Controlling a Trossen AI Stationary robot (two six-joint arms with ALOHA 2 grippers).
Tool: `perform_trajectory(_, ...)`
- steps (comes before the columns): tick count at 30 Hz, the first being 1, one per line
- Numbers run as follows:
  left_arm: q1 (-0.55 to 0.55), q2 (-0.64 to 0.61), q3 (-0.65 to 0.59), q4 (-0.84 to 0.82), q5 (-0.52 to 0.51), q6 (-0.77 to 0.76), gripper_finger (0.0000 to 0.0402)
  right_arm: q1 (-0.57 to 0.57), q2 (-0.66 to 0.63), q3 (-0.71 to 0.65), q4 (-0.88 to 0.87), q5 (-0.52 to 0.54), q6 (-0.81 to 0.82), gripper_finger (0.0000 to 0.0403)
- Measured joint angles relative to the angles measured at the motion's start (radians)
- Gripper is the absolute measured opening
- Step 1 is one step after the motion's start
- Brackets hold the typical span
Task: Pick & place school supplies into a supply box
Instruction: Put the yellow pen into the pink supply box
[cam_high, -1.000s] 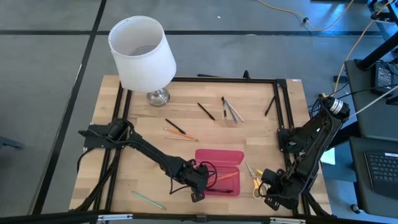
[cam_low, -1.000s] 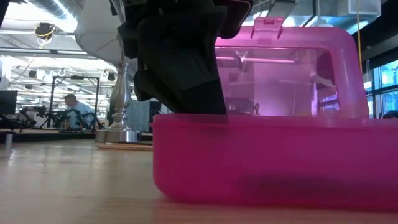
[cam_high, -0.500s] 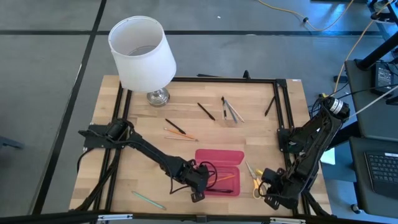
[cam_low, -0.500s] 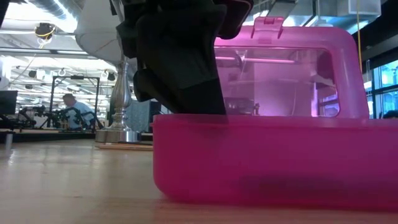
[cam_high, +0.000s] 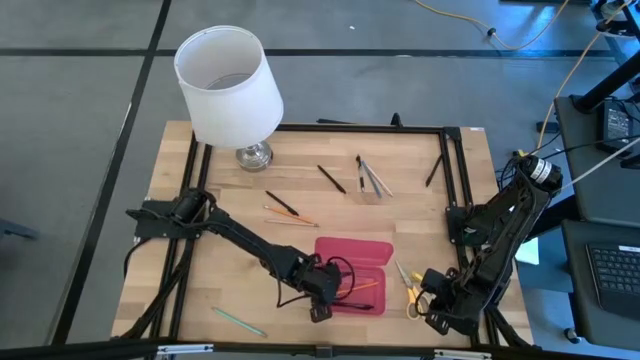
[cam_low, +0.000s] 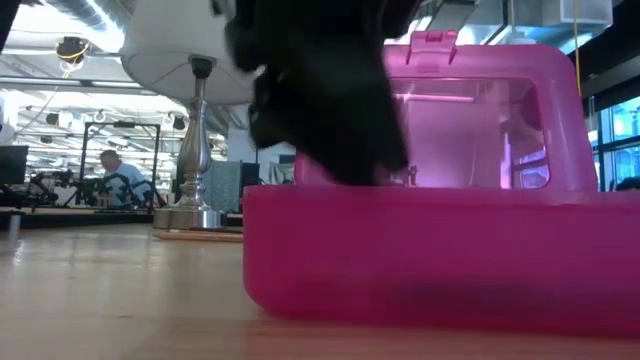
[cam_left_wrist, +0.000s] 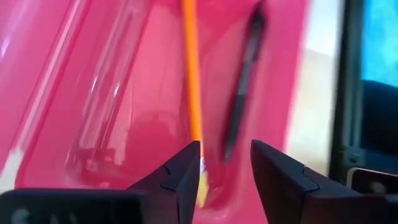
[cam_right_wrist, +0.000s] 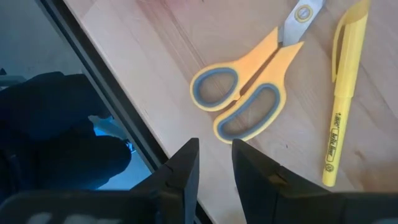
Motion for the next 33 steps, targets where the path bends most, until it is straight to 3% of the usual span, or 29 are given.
perform_trajectory(7, -0.029, -0.003, 0.066, 0.014, -0.033, 0.179, 0.0138, 0.000, 0.000, 0.000, 0.000, 0.000, 0.003, 0.0099)
perform_trajectory(12, -0.084, -0.054, 0.066, -0.008, -0.086, 0.450, 0.0133, 0.000, 0.000, 0.000, -0.001, 0.000, 0.002, 0.0099)
perform_trajectory(19, -0.105, -0.172, 0.032, 0.014, -0.106, 0.580, 0.0136, 0.000, 0.000, 0.000, -0.039, 0.068, 0.002, 0.0099)
perform_trajectory(25, -0.097, -0.306, -0.148, 0.149, -0.103, 0.570, 0.0133, 0.000, 0.000, 0.000, -0.071, 0.122, 0.001, 0.0099)
perform_trajectory(33, -0.101, -0.546, -0.566, 0.631, -0.104, 0.567, 0.0131, 0.000, 0.000, 0.000, -0.085, 0.125, -0.048, 0.0099)
